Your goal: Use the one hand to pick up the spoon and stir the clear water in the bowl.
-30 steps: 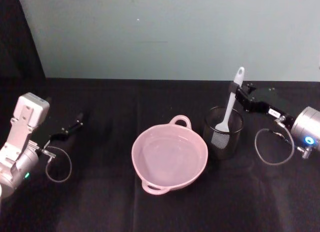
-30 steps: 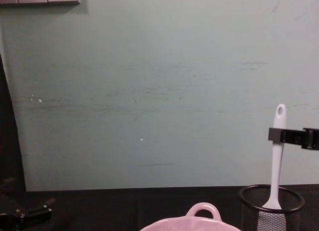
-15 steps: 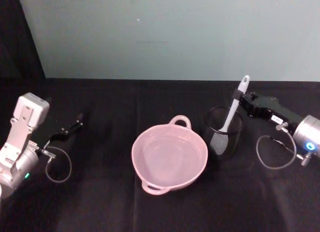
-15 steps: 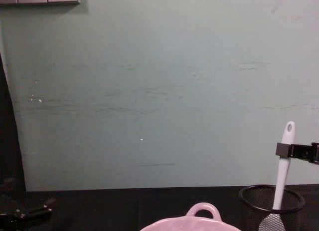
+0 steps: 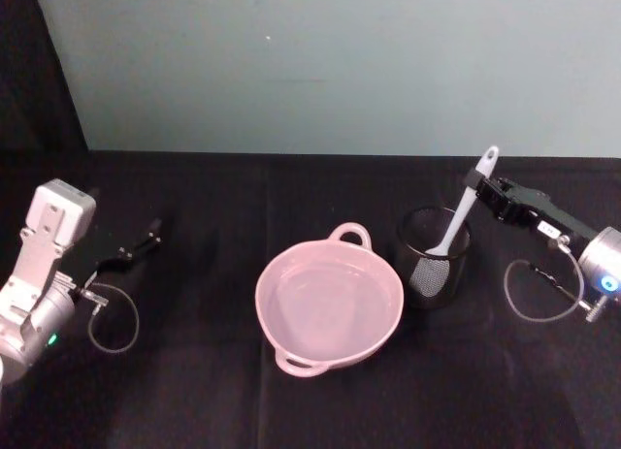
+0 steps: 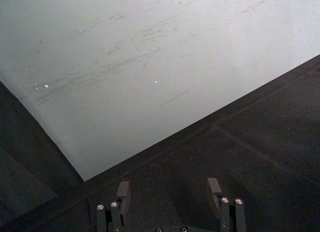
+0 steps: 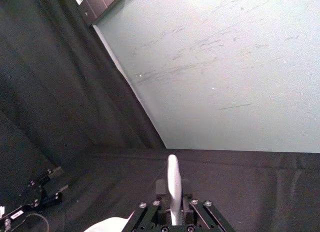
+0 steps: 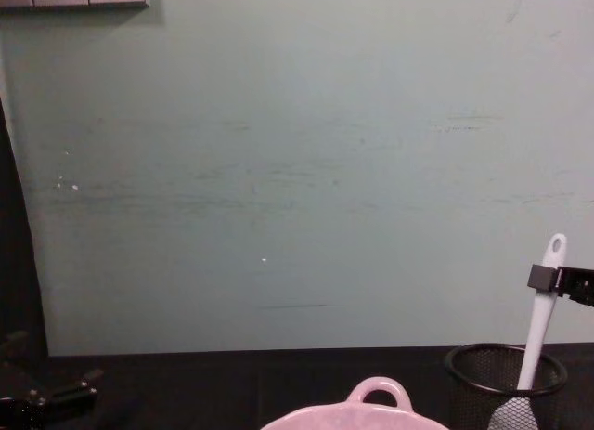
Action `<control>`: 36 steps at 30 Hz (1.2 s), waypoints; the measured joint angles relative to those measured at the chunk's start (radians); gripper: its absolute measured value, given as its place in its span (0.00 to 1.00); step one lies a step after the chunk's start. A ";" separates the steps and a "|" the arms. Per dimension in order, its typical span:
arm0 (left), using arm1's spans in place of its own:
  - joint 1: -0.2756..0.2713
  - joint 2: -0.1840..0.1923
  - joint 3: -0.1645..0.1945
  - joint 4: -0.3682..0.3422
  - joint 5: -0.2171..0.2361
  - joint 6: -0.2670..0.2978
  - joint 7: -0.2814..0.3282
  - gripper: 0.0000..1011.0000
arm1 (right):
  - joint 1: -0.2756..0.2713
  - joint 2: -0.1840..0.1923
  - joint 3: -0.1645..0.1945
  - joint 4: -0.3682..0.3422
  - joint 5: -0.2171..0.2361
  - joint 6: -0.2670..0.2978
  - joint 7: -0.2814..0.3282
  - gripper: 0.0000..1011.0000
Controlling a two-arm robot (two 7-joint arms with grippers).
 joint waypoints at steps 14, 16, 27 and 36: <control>0.000 0.000 0.000 0.000 0.000 0.000 0.000 0.99 | -0.007 0.006 -0.001 0.010 0.042 -0.010 -0.006 0.58; 0.000 0.000 0.000 0.000 0.000 0.000 0.000 0.99 | -0.009 0.007 -0.003 0.011 0.046 -0.012 -0.006 0.66; 0.000 0.000 0.000 0.000 0.000 0.000 0.000 0.99 | -0.087 0.044 0.006 -0.083 0.051 -0.028 -0.061 0.95; 0.000 0.000 0.000 0.000 0.000 0.000 0.000 0.99 | -0.210 0.143 0.036 -0.269 -0.065 -0.041 -0.213 0.99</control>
